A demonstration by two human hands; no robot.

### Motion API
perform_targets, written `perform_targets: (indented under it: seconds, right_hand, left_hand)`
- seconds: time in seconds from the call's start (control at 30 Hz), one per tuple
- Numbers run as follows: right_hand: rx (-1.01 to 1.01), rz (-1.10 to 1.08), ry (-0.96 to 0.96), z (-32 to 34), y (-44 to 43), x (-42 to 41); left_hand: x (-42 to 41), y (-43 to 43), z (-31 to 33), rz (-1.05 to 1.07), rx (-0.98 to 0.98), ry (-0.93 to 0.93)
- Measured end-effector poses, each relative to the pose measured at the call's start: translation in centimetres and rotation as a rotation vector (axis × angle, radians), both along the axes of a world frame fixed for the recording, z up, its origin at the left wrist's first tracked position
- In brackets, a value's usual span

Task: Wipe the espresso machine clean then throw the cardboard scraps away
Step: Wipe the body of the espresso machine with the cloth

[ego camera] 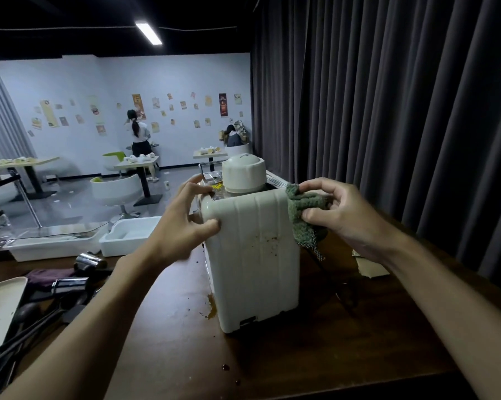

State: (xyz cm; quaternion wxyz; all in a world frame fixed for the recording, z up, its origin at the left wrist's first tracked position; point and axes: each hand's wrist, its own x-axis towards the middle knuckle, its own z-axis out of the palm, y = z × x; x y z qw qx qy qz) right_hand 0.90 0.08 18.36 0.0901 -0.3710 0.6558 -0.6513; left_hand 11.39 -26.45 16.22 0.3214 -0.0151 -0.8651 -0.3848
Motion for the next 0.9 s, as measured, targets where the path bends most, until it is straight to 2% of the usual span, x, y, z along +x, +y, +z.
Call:
perform_targets:
  seconds: [0.2,0.37,0.43,0.67,0.9]
  right_hand:
    - [0.107,-0.029,0.162,-0.4,-0.8,1.8]
    - [0.098,-0.381,0.465,-1.0,-2.3,1.1]
    - [0.101,-0.493,0.602,-1.5,-3.1,1.0]
    - [0.154,-0.710,0.901,-3.3,-4.6,1.0]
    - [-0.036,-0.833,0.874,-4.9,-5.9,1.6]
  left_hand:
    - [0.9,-1.7,0.8,0.003,-0.100,-0.066]
    - [1.4,-2.2,0.0,0.113,-0.337,0.012]
    - [1.6,-2.4,-0.5,0.103,-0.320,0.034]
    - [2.0,-3.2,-1.2,-0.003,-0.246,0.062]
    - [2.0,-3.1,-1.0,-0.010,-0.261,0.070]
